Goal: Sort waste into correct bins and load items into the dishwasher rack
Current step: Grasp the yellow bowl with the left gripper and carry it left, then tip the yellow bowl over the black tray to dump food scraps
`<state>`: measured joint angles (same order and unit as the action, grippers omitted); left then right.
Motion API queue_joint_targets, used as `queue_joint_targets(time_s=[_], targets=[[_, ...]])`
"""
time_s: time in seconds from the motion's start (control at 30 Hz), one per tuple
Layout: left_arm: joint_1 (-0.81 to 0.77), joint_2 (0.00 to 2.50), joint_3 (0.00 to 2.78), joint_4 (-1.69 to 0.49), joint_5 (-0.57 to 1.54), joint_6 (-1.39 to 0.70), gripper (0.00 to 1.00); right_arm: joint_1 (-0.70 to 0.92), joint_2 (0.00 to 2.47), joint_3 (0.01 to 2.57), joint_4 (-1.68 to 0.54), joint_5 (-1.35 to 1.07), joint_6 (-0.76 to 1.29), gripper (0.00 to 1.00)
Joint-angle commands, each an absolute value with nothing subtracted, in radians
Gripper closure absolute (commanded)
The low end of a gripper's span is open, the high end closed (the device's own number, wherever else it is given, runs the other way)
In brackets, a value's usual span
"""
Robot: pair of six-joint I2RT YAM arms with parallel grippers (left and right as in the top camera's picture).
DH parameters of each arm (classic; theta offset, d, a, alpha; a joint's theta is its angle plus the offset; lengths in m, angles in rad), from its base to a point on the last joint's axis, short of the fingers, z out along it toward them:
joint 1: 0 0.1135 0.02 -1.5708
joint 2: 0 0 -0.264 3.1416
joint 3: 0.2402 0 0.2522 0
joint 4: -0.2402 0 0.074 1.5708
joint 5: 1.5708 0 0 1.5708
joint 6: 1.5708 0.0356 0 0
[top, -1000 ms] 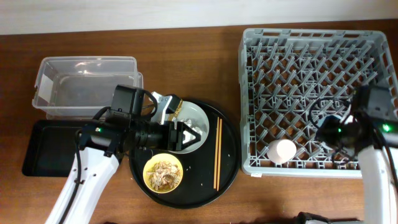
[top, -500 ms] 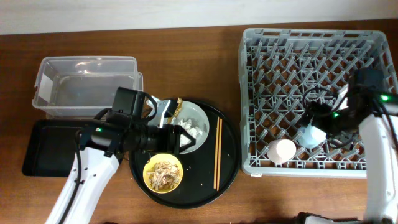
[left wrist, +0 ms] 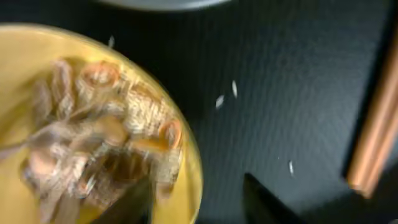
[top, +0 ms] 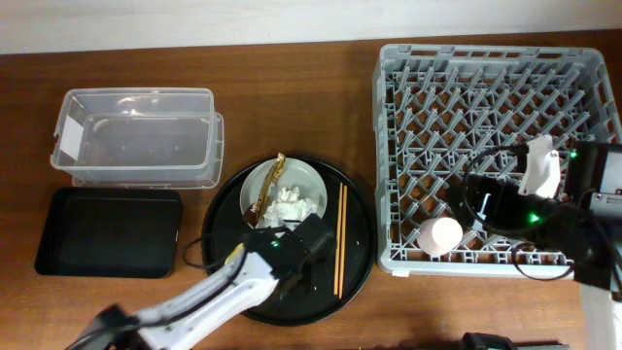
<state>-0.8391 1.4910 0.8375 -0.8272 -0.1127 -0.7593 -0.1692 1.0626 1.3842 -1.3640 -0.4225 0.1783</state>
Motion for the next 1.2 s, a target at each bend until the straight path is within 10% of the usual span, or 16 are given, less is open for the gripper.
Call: queue_joint_targets(time_s=[0.0,0.07,0.3,0.67,0.83,1.17], targets=[[-0.842,1.584,0.833,-0.785,-0.153,-0.792,0.82,-0.162,1.095,1.391,-1.383,-0.441,0.165,0.01],[-0.842,1.602,0.833,-0.791,-0.150,-0.792,1.00,-0.162,1.109,1.391,-1.393,-0.441,0.164,0.01],[-0.678,1.383,1.065,-1.180,-0.146,-0.632,1.00,-0.162,1.113,1.391,-1.392,-0.434,0.148,0.01],[0.510,1.425,1.098,-1.206,0.765,0.136,1.00,-0.162,1.113,1.391,-1.396,-0.434,0.146,0.01],[0.646,1.716,1.098,-1.219,1.227,0.379,1.00,-0.162,1.113,1.391,-1.401,-0.434,0.146,0.01],[0.771,1.811,1.098,-1.341,1.384,0.651,1.00,-0.162,1.113,1.391,-1.403,-0.434,0.146,0.01]])
